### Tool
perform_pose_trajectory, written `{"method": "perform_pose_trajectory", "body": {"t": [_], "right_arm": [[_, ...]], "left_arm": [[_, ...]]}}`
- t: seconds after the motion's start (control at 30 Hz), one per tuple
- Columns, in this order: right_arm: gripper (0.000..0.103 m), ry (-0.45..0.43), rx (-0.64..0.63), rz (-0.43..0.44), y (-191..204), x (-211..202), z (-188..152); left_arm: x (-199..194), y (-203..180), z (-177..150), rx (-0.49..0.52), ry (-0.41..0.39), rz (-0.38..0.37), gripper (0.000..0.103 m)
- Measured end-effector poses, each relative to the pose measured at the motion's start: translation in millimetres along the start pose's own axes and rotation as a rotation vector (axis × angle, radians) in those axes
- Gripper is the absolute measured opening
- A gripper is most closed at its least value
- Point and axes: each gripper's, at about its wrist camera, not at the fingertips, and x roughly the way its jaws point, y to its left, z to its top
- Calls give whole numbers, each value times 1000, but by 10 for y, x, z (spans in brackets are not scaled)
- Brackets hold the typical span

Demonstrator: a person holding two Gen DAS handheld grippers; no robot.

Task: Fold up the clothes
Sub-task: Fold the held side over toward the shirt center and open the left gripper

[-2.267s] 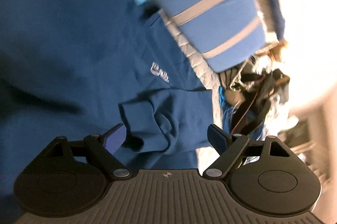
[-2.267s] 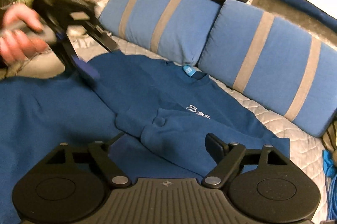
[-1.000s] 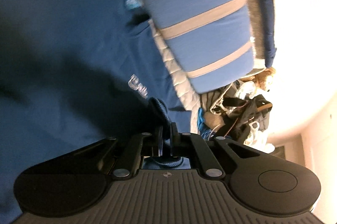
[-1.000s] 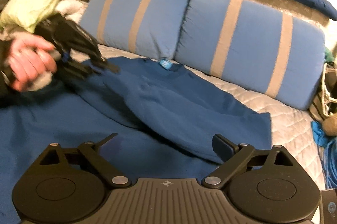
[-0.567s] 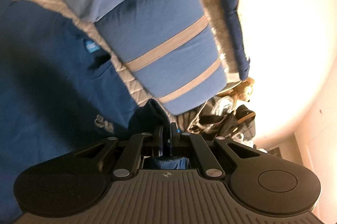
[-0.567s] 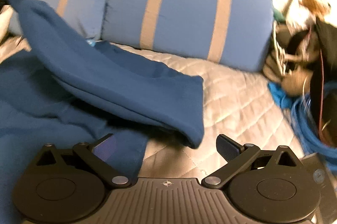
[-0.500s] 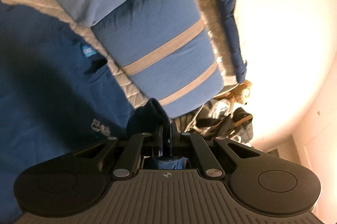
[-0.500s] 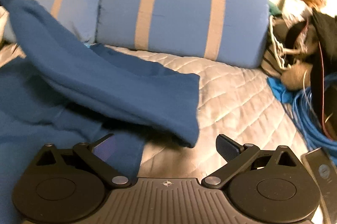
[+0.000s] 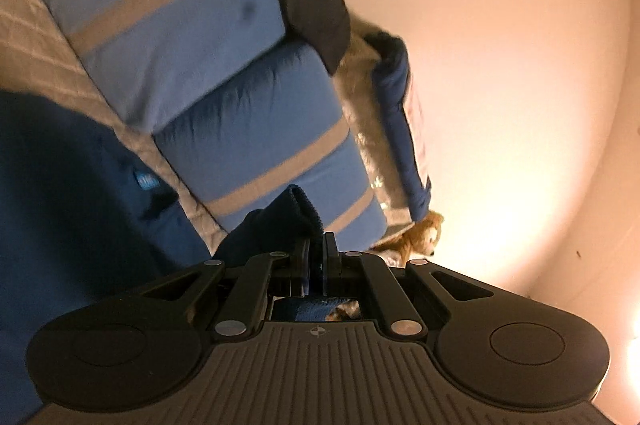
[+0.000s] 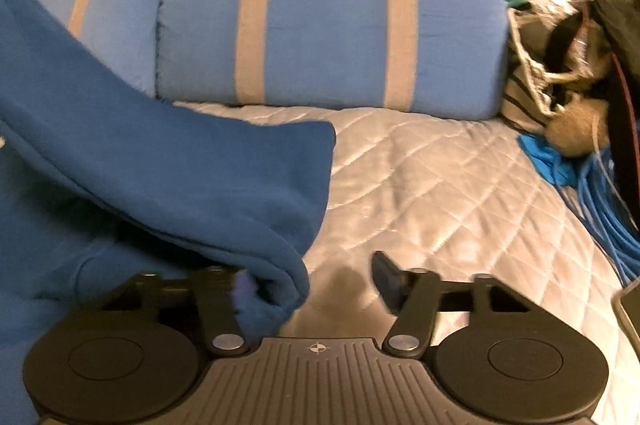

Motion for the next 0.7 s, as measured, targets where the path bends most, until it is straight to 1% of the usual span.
{"method": "perform_pose_trajectory", "body": {"t": [0.03,0.1,0.2,0.33,0.47,0.57,0.63,0.7], "right_arm": [[40,0,-16,4,17,4,12],[23,0,-47,12,51,12,36],[13,0,-95,25,102,24,71],[11,7,-176,27,171,-9,96],[11,17,-191,38,157,-11,91],[11,28,-212,43,173,-10,81],[11,37,-232,43,197,-8,78],[11,45,-255,42,228,-7,74]], "left_arm": [[-58,16,26,6,-7,8,5],[-172,64,71,24,-15,34,5],[-332,182,102,77,-7,107,5],[-460,512,42,116,43,217,5],[-576,867,-32,150,99,327,5],[-598,1108,-108,174,144,393,5],[-581,1232,-173,204,174,438,5],[-556,1329,-248,258,213,490,5]]}}
